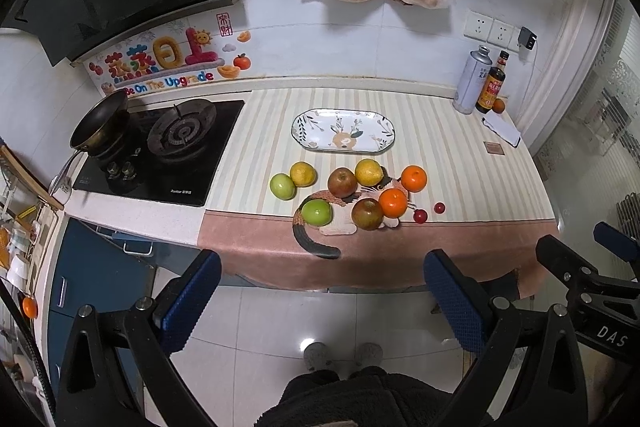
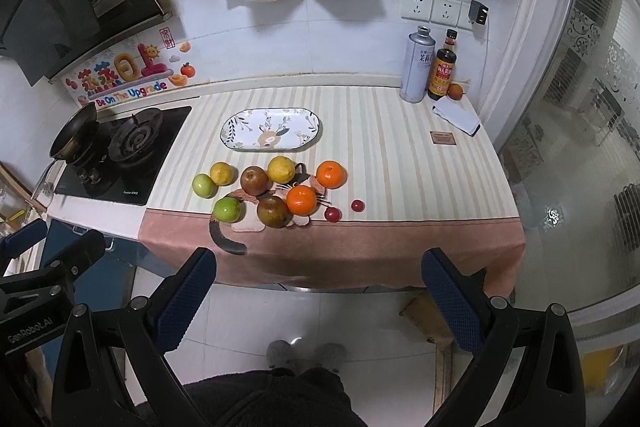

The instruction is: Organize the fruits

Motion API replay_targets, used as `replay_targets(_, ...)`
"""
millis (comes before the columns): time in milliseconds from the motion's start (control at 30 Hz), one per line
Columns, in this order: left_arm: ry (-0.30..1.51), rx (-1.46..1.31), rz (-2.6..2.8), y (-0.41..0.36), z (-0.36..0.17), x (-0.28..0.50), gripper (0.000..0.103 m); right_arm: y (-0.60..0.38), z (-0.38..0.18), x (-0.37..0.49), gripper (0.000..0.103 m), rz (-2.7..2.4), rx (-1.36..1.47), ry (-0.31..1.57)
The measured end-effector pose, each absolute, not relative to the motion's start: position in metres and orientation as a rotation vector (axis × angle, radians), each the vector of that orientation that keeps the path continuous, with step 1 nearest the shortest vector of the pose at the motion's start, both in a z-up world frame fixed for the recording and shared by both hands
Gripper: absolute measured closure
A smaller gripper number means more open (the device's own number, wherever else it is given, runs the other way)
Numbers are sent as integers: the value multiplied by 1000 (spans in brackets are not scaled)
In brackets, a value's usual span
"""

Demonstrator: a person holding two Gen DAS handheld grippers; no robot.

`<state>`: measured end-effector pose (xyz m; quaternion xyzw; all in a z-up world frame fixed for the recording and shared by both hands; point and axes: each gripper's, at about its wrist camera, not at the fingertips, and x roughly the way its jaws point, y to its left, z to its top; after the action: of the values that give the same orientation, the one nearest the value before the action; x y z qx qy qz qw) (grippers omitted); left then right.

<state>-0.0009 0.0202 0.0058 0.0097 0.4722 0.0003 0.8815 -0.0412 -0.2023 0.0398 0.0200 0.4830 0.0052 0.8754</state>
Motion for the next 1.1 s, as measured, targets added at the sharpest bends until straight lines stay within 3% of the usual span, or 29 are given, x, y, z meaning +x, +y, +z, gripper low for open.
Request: replay_targets(1100,965,19,4,12,12,-12,0,-203,50,-46,0,22,37,986)
